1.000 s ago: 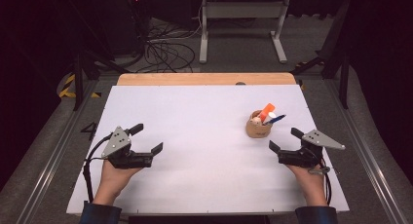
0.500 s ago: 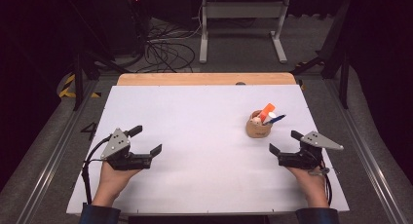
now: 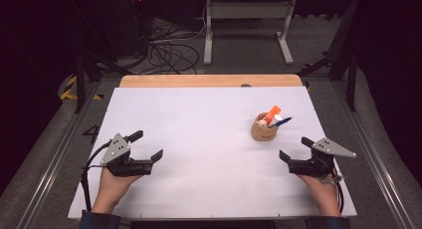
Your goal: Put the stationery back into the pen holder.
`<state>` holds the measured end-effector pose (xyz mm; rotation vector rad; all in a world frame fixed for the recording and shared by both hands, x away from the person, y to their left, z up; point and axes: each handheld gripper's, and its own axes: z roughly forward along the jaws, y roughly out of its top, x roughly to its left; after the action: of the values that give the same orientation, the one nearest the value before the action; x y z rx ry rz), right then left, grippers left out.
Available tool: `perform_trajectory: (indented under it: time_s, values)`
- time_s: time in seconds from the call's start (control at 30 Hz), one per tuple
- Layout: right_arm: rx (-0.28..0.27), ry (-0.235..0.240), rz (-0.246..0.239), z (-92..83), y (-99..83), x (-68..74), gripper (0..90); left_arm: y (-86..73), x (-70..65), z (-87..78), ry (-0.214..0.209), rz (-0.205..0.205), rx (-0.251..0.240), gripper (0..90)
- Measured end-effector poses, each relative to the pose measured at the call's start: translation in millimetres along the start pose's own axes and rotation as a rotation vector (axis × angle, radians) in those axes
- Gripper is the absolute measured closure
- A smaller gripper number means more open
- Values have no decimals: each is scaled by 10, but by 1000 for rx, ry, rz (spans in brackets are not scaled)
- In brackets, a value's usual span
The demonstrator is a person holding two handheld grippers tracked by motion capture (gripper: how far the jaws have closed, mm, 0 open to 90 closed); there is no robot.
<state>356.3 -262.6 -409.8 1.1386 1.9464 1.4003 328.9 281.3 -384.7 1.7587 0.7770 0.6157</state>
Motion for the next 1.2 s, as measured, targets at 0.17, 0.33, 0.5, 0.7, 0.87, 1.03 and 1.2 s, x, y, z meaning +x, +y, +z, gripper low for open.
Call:
perform_trajectory:
  time_s: [0.17, 0.33, 0.5, 0.7, 0.87, 1.03, 1.2]
  values:
    - [-3, -2, -6, -6, -4, -11, 0, -26, -4, -25, 5, -3, 8, 68]
    - [0, -3, -4, -3, -12, -18, 0, -42, 0, -45, 7, 8, 13, 69]
    - [2, -3, 3, 0, -30, -26, 0, -53, 12, -65, 14, 7, 17, 69]
    - [11, 2, 9, 21, -61, -44, 0, -58, 18, -72, 20, 3, 16, 67]
    - [7, 1, 7, 13, -54, -42, 0, -62, 20, -69, 18, 3, 19, 67]
    - [8, 0, 2, 17, -56, -42, 0, -63, 25, -70, 17, 1, 18, 68]
    - [10, -5, 3, 17, -66, -47, 0, -61, 23, -71, 20, 0, 18, 68]
